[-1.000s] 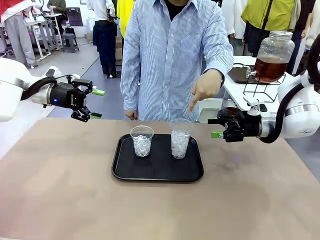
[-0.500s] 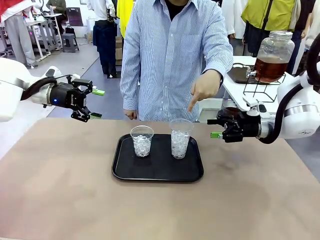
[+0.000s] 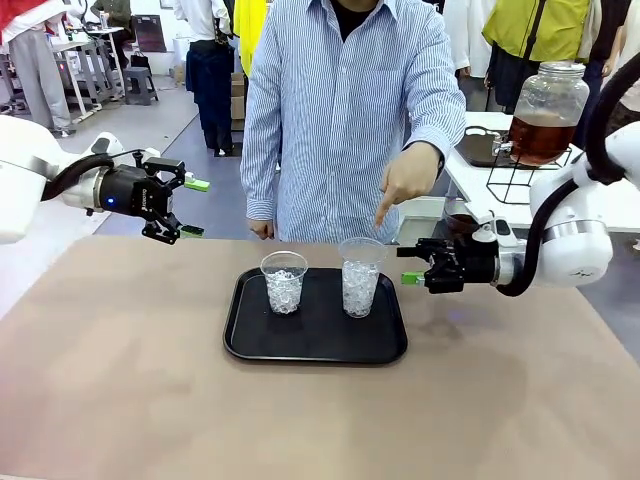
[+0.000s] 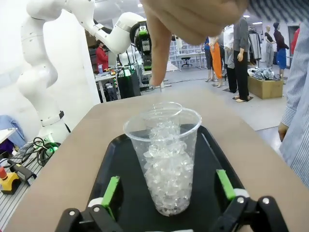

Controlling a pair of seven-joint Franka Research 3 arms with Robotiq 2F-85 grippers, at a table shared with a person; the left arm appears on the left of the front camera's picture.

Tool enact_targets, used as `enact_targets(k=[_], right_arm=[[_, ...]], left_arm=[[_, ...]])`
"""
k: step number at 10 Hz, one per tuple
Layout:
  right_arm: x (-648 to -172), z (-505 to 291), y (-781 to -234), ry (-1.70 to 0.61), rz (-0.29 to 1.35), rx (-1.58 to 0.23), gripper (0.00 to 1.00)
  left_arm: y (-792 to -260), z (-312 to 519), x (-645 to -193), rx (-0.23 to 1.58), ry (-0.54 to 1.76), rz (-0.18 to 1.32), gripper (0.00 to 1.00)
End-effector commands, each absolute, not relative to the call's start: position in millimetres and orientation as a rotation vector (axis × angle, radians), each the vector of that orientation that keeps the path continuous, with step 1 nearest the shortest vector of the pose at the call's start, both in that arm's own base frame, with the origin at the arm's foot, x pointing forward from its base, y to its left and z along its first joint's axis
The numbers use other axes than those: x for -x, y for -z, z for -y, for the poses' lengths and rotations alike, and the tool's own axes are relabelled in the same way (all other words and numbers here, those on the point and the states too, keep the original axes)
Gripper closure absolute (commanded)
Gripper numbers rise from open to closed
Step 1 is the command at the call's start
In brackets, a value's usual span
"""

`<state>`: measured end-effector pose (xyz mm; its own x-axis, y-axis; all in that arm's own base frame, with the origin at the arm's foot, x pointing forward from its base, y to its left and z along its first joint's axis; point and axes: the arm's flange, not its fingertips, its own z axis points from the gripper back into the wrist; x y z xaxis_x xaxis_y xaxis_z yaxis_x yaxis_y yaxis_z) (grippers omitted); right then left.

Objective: Pour the drink into the iced cup.
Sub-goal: Pick up the iced cup indicated by the human and present it to them.

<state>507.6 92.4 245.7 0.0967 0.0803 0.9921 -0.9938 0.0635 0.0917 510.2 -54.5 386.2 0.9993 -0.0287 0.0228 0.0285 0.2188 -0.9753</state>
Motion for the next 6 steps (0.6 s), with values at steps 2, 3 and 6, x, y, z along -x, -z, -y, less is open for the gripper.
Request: enact_targets(k=[2,3,6], right_arm=[[-518.6,-108.5,-229.8,-1.154,1.139,-1.116,0.0],[-520.9,-112.1,-225.2,-1.156,1.123,-1.13,0.0],[-524.1,-121.2,-217.9,-1.154,1.12,-1.135,0.0]], left_arm=[[-386.6,53.7,-504.3,1.349,0.046,0.017,0.0],[-386.6,53.7,-504.3,1.349,0.046,0.017,0.0],[-386.6,53.7,-504.3,1.349,0.046,0.017,0.0]])
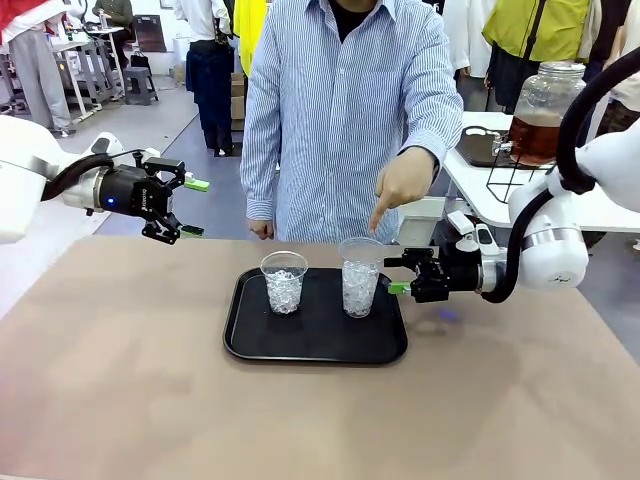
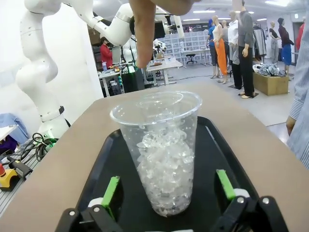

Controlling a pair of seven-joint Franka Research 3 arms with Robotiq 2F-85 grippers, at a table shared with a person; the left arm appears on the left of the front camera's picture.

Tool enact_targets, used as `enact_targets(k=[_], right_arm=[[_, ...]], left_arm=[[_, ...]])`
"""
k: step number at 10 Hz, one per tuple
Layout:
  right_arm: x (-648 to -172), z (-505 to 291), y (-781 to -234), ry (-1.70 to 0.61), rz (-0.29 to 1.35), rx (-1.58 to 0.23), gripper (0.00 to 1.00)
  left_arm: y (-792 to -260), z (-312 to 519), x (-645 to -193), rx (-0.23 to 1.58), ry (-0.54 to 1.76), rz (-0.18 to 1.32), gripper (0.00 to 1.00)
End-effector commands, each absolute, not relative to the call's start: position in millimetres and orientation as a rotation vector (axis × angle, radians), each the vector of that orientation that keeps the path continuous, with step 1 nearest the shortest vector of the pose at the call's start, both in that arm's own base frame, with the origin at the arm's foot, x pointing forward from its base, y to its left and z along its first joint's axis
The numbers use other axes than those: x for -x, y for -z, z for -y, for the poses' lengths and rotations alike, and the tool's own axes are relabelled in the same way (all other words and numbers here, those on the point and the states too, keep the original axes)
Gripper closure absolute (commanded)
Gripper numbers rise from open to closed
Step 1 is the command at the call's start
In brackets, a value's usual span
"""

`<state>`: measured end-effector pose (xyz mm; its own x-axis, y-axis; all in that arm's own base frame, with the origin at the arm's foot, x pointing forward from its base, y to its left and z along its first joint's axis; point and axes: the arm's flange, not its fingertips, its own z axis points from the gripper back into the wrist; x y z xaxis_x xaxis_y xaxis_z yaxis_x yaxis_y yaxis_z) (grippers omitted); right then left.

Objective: Pour the drink into the iced cup.
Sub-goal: Pick up the iced cup indicated by the human and present it to them.

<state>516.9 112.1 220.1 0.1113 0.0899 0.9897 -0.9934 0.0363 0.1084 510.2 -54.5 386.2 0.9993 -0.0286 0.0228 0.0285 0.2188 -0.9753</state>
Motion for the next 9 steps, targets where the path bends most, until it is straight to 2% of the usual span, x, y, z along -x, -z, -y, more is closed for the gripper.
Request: enact_targets(k=[1,9], right_arm=[[-525.4,-124.0,-217.1,-1.155,1.121,-1.139,0.0],[-527.6,-151.4,-213.9,-1.167,1.078,-1.205,0.0]], left_arm=[[-386.6,53.7,-504.3,1.349,0.046,0.017,0.0],[-386.6,53.7,-504.3,1.349,0.046,0.017,0.0]])
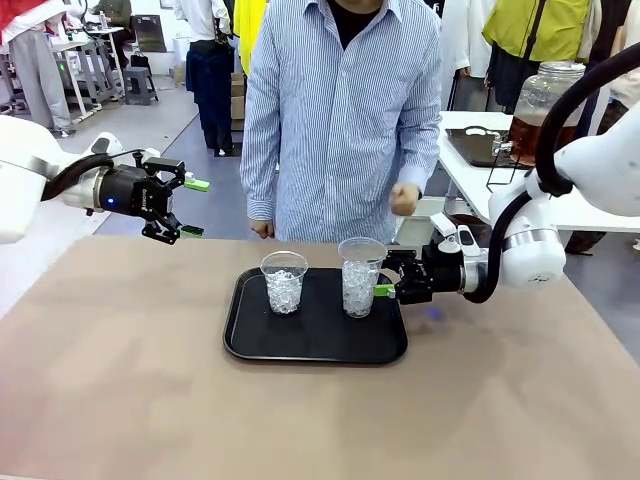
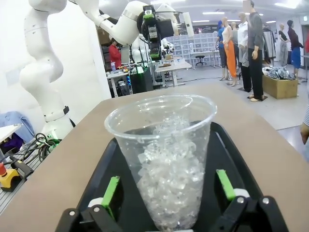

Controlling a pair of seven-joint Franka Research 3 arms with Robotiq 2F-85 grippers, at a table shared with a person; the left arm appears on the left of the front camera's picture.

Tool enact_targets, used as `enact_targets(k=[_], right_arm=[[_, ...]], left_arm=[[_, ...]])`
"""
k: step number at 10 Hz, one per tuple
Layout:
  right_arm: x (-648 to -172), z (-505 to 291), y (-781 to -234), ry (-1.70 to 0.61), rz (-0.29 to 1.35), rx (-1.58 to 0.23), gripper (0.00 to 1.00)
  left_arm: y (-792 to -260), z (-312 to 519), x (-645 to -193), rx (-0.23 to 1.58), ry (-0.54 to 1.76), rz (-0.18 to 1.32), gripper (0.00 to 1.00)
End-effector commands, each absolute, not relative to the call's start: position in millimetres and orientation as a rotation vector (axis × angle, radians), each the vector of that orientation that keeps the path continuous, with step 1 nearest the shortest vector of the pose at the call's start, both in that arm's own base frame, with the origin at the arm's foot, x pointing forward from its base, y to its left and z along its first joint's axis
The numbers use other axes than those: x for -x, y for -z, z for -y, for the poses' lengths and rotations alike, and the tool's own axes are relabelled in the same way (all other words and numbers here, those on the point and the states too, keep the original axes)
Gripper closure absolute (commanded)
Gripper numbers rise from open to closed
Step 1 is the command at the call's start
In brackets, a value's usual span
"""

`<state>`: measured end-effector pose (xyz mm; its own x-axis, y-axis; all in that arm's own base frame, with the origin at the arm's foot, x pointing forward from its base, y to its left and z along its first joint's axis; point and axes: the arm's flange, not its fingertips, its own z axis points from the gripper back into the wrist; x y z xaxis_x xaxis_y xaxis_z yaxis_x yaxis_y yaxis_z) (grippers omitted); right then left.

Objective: Pour the drink into the iced cup.
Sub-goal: Pick up the iced cup indicated by the human and present it to them.

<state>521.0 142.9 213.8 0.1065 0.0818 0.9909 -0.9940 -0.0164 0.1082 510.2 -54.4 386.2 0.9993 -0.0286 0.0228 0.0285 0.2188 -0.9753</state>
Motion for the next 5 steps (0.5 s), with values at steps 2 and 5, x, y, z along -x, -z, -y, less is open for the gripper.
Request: enact_targets(k=[2,5], right_arm=[[-526.7,-158.2,-213.1,-1.167,1.063,-1.22,0.0],[-525.5,-172.3,-210.5,-1.175,1.035,-1.248,0.0]], left_arm=[[-386.6,53.7,-504.3,1.349,0.046,0.017,0.0],[-386.6,53.7,-504.3,1.349,0.046,0.017,0.0]])
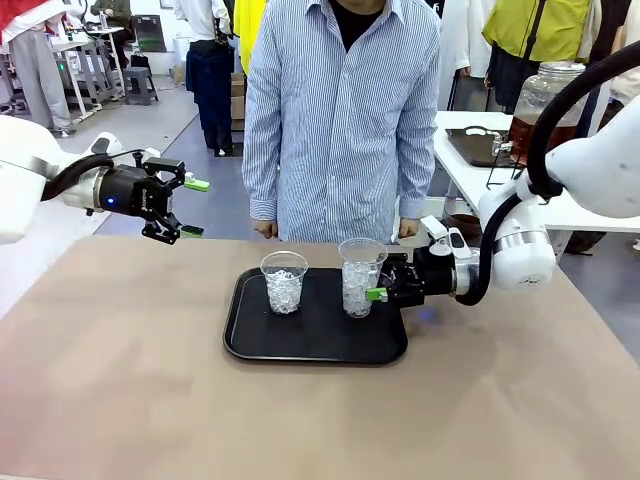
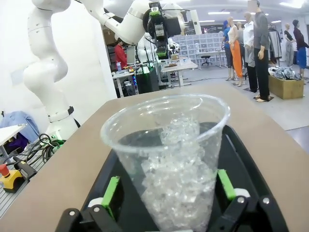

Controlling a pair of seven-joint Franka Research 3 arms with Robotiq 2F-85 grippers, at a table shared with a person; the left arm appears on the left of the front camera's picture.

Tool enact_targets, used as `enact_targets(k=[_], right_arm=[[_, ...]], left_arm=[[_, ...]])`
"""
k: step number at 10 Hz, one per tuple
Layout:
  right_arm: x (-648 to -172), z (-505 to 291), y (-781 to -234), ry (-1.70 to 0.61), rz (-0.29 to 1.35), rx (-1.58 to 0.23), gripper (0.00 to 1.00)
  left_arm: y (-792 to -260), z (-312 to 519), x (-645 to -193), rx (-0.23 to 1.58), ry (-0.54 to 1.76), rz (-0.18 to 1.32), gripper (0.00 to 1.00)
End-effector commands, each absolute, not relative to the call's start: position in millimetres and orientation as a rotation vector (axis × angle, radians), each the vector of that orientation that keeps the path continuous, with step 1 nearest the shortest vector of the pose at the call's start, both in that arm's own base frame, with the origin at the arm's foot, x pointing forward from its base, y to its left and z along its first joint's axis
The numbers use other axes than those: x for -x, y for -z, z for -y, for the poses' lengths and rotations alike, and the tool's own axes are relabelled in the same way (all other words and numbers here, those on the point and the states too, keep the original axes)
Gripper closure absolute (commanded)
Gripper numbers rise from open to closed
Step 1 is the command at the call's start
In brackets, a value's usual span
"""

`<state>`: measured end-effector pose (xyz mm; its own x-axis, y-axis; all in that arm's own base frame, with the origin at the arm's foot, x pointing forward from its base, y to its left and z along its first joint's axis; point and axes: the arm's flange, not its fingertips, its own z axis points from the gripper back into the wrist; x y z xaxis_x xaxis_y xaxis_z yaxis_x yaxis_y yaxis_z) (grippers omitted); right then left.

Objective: Pour the drink into the iced cup.
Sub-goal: Pick up the iced cup indicated by the human and present it to them.

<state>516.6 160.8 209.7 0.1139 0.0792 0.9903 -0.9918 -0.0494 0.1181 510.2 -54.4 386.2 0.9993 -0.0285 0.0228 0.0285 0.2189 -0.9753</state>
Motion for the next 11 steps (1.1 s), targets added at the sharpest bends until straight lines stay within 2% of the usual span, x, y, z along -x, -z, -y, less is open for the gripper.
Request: enact_targets(k=[1,11], right_arm=[[-525.5,-176.1,-210.6,-1.172,1.037,-1.251,0.0],[-534.3,-200.1,-203.5,-1.099,1.008,-1.24,0.0]], left_arm=[[-386.6,53.7,-504.3,1.349,0.046,0.017,0.0],[-386.6,53.7,-504.3,1.349,0.046,0.017,0.0]])
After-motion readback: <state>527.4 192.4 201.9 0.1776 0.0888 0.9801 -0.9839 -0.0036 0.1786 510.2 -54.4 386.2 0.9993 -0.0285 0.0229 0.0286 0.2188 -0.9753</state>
